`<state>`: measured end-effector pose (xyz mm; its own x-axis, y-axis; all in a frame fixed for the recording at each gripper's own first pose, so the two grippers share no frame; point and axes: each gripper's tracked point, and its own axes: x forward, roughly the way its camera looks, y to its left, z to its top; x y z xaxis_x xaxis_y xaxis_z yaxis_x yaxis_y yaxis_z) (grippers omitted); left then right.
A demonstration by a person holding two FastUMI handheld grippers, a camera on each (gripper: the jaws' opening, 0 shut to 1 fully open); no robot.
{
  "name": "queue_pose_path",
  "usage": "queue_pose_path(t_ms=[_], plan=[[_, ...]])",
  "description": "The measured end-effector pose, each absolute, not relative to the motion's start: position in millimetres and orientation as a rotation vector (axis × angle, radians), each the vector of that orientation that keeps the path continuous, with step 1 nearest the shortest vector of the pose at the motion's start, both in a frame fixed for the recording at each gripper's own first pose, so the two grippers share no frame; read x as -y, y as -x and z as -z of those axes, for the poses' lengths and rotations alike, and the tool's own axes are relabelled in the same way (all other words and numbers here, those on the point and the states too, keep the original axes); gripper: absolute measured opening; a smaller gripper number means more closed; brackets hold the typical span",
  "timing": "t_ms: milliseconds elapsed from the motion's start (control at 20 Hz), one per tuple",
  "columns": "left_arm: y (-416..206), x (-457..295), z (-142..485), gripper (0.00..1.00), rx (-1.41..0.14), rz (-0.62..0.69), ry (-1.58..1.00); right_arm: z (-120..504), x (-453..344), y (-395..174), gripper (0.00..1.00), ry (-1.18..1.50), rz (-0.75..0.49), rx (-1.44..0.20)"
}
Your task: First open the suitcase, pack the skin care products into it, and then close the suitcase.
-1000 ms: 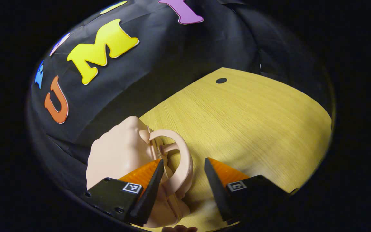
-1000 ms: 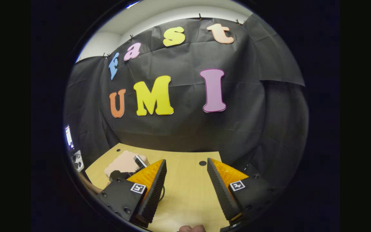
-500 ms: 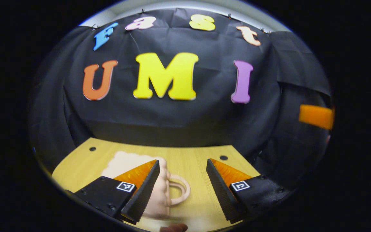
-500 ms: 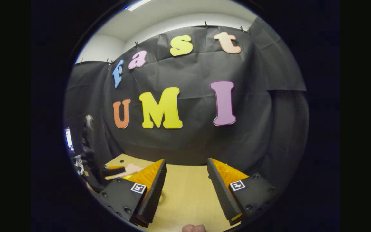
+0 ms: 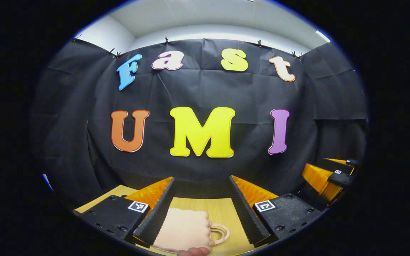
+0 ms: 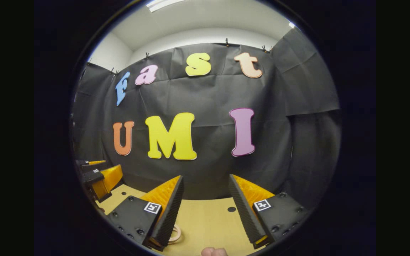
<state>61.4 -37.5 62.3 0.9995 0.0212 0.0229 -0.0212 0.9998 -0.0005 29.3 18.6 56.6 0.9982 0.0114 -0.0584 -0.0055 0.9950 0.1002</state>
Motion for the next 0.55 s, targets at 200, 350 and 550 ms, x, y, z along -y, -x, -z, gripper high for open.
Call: queue_pose_path(t_ms=[200, 350, 550], plan=[[-57.8, 36.4, -64.4, 0.92, 0.022, 0.001, 0.019, -56.5, -23.4, -28.8, 0.76, -0.082, 0.009, -0.051], [-58.2, 33.3, -61.4, 0.92, 0.012, 0.000, 0.037, -57.1, -23.1, -29.3, 0.76, -0.092, 0.024, -0.049], [-60.6, 30.2, -56.5, 1.00, -0.006, -0.002, 0.047, -53.8, -23.1, -29.7, 0.76, -0.079, 0.024, -0.054]])
